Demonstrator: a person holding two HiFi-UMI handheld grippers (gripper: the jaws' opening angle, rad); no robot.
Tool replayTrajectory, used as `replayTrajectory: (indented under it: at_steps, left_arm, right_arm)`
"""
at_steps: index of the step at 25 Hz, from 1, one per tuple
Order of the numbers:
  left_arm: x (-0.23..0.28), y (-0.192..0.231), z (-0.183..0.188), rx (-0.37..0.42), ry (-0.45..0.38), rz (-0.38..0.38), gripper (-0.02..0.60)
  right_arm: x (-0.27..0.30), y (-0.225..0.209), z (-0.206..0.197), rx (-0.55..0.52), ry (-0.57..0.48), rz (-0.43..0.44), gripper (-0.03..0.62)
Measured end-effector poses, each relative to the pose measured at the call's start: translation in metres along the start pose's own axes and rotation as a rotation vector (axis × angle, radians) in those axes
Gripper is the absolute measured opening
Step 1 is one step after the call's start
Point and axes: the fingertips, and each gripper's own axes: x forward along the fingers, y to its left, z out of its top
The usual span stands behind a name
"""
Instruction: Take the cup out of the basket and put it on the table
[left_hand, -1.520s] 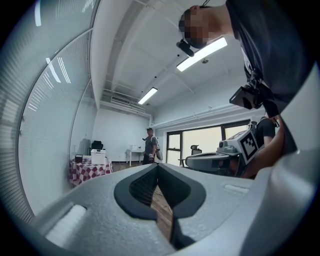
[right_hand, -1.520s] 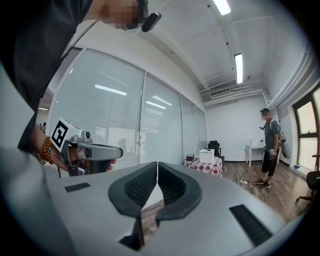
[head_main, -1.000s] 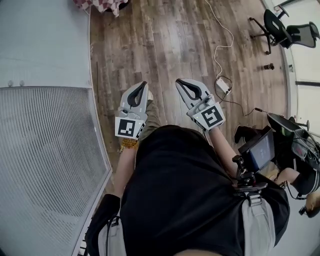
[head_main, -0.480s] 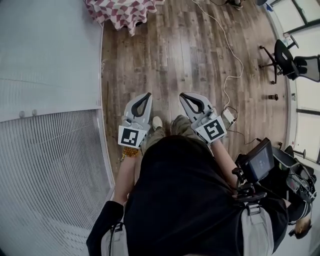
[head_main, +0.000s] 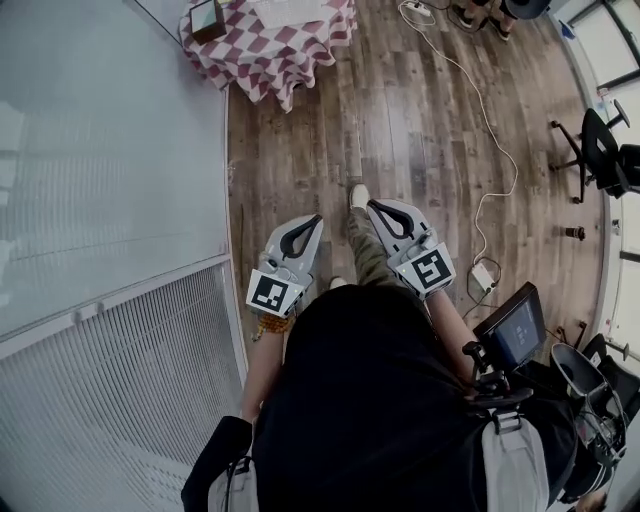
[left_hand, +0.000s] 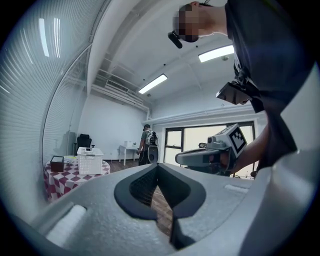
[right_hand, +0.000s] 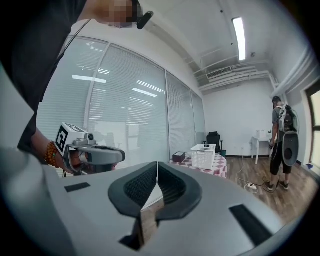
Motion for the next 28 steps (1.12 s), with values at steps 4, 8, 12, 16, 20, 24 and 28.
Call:
replayTrajectory:
  at_steps: [4,8,12,16,20,24,28]
  left_arm:
    - [0.073,0.058,0.02,0.014,0.056,0.055,0.006]
    - [0.144,0.119,0.03,0.048,0.122,0.091,0.005]
    - [0.207,0.164,0.04,0.068,0.125,0.121,0.006]
    - [0.245,0.192,0.048,0.098,0.132,0.145,0.006]
    - [0.272,0.243,0.053,0.168,0.167,0.189,0.006]
    - [0.294,0.304,0.055,0.18,0.189,0.252,0.006]
    - [0.319,0.383,0.056,0.245,0.205,0.388,0.006]
  right_arm:
    - [0.056,-0.083,0.025,0.025,-0.027,0.028,0.014]
    - [0.099,-0.165,0.045,0.05,-0.049,0.004,0.014]
    - [0.122,-0.245,0.039,0.069,-0.019,-0.039,0.014]
    - [0.129,-0.297,0.039,0.078,-0.005,-0.075,0.014]
    - [0.15,-0.327,0.041,0.078,-0.001,-0.076,0.014]
    - [0.167,-0.349,0.036,0.079,0.024,-0.082,0.014]
    - [0.193,-0.385,0.027,0.081,0.052,-0.123,0.014]
